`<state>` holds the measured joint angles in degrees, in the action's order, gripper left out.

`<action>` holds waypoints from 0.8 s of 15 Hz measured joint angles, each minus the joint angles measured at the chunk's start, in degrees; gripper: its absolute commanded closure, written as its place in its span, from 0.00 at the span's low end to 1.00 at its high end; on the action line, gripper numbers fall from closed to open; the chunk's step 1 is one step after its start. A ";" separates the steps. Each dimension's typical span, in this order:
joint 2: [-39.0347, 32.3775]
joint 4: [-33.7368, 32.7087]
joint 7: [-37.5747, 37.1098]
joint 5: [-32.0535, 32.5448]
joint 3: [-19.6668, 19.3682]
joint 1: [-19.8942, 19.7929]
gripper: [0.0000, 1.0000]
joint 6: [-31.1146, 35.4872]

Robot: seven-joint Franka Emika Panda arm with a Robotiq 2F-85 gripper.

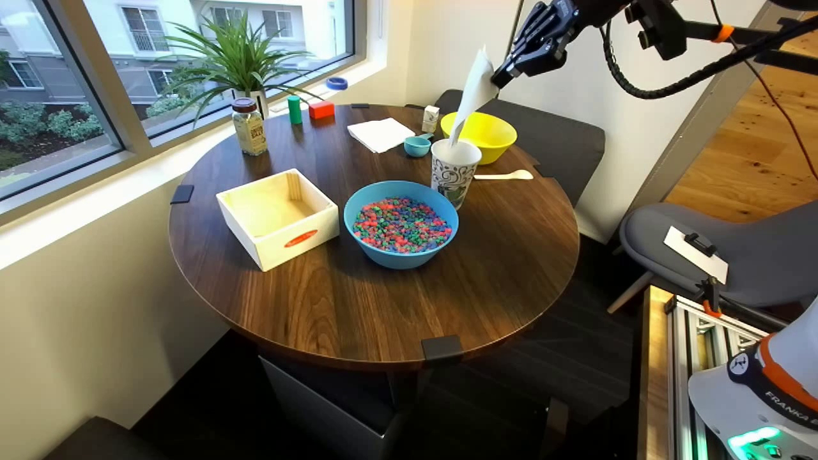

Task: Put the piece of tissue on the paper cup

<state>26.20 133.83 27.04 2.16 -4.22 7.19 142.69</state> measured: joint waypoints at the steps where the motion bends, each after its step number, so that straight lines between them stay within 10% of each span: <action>1: -0.48 0.00 0.90 -0.07 -0.30 0.30 1.00 0.44; 12: -3.95 0.99 9.09 -1.94 -2.44 2.88 1.00 4.64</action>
<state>22.25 134.82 36.13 0.22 -6.66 10.06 147.33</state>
